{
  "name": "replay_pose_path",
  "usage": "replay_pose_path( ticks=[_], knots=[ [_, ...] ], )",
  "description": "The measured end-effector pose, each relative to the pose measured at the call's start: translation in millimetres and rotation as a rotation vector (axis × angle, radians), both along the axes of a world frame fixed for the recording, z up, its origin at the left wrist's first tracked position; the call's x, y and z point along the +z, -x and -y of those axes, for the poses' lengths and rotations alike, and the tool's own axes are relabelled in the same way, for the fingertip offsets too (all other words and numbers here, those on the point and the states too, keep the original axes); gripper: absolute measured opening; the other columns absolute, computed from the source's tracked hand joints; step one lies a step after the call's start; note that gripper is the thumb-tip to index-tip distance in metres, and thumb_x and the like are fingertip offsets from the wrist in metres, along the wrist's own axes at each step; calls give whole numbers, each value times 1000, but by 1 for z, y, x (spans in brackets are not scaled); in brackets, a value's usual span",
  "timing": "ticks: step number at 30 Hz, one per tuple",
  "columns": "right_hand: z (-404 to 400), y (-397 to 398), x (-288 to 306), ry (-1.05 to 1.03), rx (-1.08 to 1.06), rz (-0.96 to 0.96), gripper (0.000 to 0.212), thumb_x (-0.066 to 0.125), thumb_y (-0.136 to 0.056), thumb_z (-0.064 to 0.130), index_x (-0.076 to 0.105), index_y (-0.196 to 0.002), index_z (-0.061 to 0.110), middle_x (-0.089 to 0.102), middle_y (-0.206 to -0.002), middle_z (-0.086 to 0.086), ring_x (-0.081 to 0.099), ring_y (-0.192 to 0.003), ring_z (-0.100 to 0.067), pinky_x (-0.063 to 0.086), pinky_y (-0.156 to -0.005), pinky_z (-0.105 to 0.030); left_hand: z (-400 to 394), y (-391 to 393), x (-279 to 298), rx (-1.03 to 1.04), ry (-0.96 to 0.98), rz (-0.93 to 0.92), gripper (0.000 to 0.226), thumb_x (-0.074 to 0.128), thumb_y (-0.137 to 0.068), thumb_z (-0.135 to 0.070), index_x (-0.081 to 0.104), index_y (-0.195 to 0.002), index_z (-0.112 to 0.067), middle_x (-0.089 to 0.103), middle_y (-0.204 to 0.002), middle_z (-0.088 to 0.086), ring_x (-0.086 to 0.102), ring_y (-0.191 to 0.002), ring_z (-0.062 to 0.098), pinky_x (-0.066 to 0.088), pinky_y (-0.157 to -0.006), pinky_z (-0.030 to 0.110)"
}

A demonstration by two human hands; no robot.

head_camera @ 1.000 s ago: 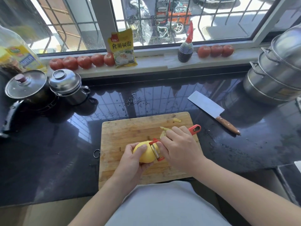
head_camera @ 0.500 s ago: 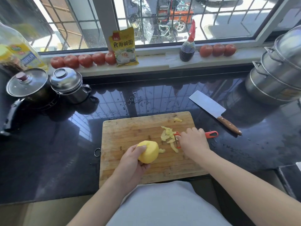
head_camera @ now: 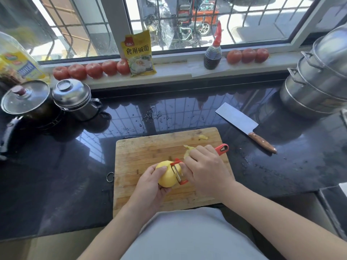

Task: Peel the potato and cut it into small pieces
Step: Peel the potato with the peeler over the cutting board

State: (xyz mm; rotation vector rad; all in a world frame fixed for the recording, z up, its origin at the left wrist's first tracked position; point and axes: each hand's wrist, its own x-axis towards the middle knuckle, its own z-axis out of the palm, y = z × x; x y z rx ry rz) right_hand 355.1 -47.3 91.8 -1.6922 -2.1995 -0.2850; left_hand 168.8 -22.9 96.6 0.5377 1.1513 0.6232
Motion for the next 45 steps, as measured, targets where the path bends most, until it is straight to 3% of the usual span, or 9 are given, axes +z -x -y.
replay_pose_path(
  ticks=[4,7,9,12,16,21,27,37,45],
  knots=[
    [-12,-20,-18,46,-84,91,44,45,-104,33,63,-69,15,57,-69,-2,49,-68,-25,39,-65,-41,0,4,1,-23,21,7,29,51,-105,-16,64,-131,-12,73,-97,3,63,-71,12,47,-58,24],
    [-22,-40,-36,288,-275,241,44,39,-105,36,67,-76,17,62,-76,-3,54,-75,-28,41,-70,-42,2,6,6,-26,40,37,30,51,-105,-16,65,-131,-21,73,-111,4,67,-76,14,51,-58,25],
    [-22,-46,-42,391,-369,219,44,33,-106,38,66,-84,19,65,-86,-4,56,-83,-29,39,-75,-43,1,7,6,-11,54,19,30,52,-105,-18,60,-134,-18,69,-118,9,65,-79,17,49,-59,27],
    [-18,-46,-39,323,-423,130,44,31,-107,37,64,-83,19,65,-84,-3,56,-80,-28,38,-74,-43,-1,9,5,25,93,-11,36,53,-103,-20,54,-138,-8,67,-108,11,59,-75,18,42,-60,30],
    [-12,-44,-40,439,-413,174,46,28,-108,38,66,-89,21,65,-87,-1,58,-83,-27,40,-76,-42,0,9,10,27,148,40,27,50,-105,-23,58,-128,-12,75,-81,4,50,-71,18,37,-61,29],
    [-4,-20,-12,14,-163,-114,42,46,-103,29,55,-64,16,48,-63,1,41,-63,-21,33,-62,-37,-1,8,8,72,242,78,33,52,-102,-26,57,-128,-5,64,-78,11,52,-68,22,43,-63,32],
    [2,9,8,-52,81,-124,38,51,-103,29,59,-69,13,53,-69,-2,44,-67,-22,33,-66,-36,-1,2,10,33,211,128,32,51,-101,-26,62,-119,-3,63,-87,15,55,-67,20,47,-54,28],
    [-5,-5,0,-40,35,-49,41,47,-105,32,65,-74,13,56,-71,-2,47,-68,-23,39,-65,-41,1,1,14,25,150,124,27,49,-103,-22,58,-119,-1,58,-87,19,50,-61,22,46,-50,28],
    [-22,-43,-34,261,-374,171,41,39,-106,35,63,-77,18,62,-78,-4,52,-76,-28,38,-72,-43,0,7,13,41,233,123,28,55,-103,-26,60,-123,-7,63,-79,13,54,-65,22,49,-56,30]
  ],
)
